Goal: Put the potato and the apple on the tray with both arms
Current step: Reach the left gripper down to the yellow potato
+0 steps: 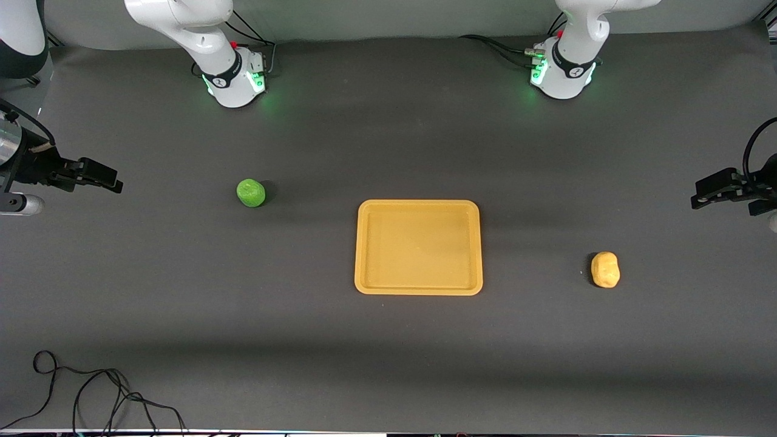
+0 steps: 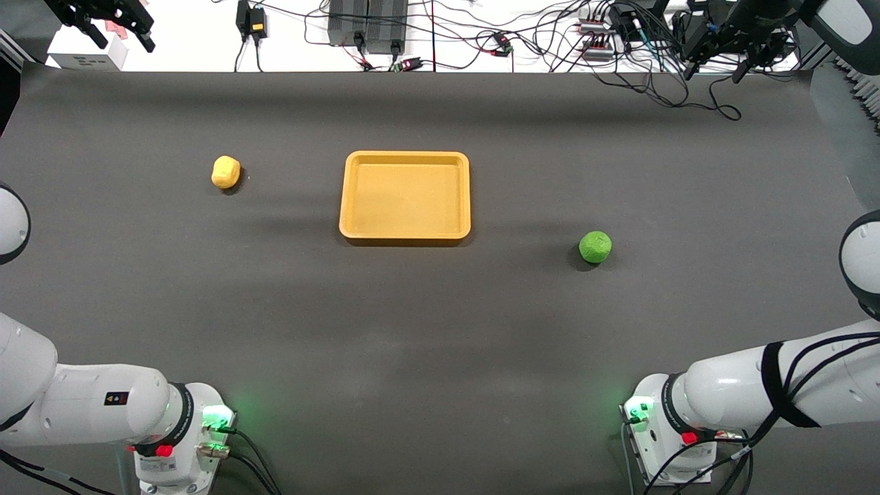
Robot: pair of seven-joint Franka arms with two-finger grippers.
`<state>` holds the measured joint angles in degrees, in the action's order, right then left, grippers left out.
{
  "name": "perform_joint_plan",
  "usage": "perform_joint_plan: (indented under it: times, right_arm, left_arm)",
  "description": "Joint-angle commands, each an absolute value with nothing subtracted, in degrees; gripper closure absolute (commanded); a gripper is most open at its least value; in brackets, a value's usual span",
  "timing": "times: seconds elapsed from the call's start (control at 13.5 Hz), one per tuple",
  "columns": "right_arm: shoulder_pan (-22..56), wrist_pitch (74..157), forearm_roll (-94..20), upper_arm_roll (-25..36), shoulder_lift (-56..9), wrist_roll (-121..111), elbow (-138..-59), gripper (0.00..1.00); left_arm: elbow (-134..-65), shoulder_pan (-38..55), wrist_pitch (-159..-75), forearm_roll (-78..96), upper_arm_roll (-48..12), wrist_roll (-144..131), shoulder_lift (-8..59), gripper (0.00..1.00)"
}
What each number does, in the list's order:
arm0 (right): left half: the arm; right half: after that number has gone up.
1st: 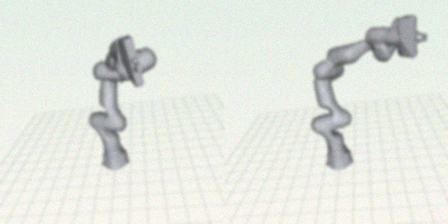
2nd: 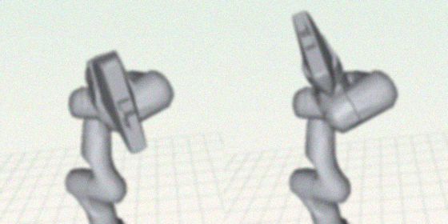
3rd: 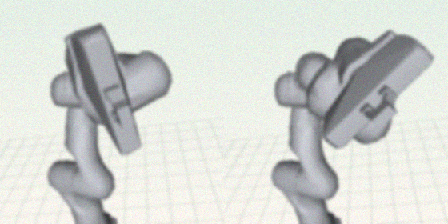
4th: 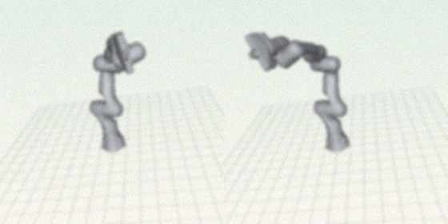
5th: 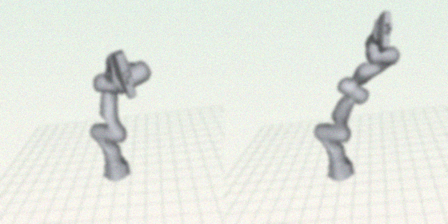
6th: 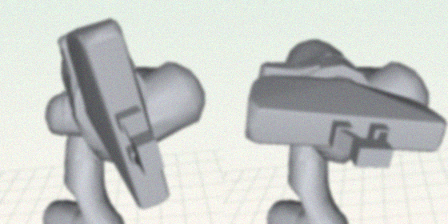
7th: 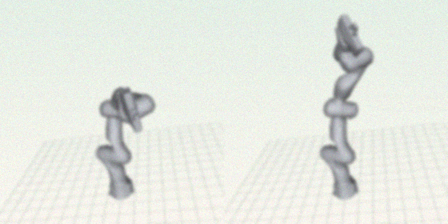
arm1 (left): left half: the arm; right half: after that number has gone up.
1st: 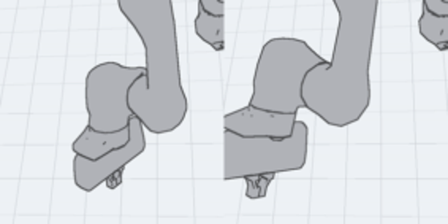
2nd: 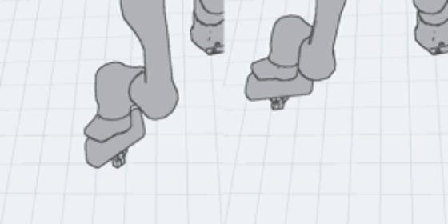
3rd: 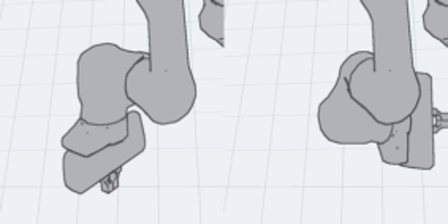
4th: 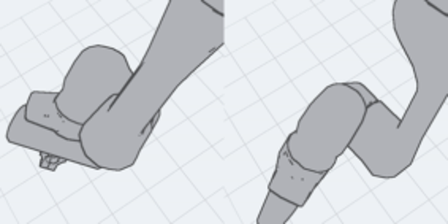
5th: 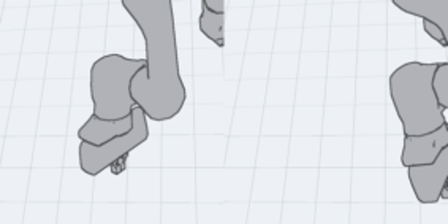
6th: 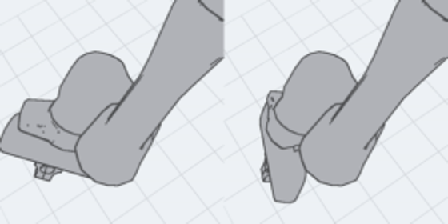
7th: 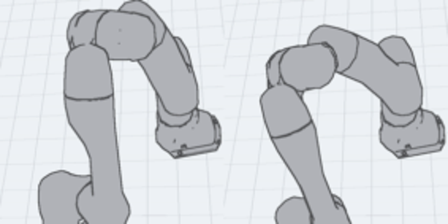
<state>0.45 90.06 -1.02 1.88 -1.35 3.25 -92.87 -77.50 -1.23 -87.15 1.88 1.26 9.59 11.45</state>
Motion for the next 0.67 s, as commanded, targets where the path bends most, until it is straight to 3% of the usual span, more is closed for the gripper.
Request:
perform_joint_plan:
  times: [0.0,0.22,0.59]
  right_arm:
    - [-0.08,89.56,-2.37,2.11,-2.2,3.17,-91.23,0.0]
    - [0.09,89.56,-2.37,2.02,-2.28,3.25,-90.97,0.0]
    - [0.53,89.65,-2.29,1.93,-2.72,3.16,-90.44,0.0]
  left_arm:
    - [-77.43,-0.79,-86.4,1.67,1.49,8.61,11.77,0.01]
    - [-79.62,-1.14,-88.84,1.06,1.58,8.79,12.39,0.01]
    - [-93.93,-1.32,-105.43,0.97,1.58,9.4,12.48,0.0]
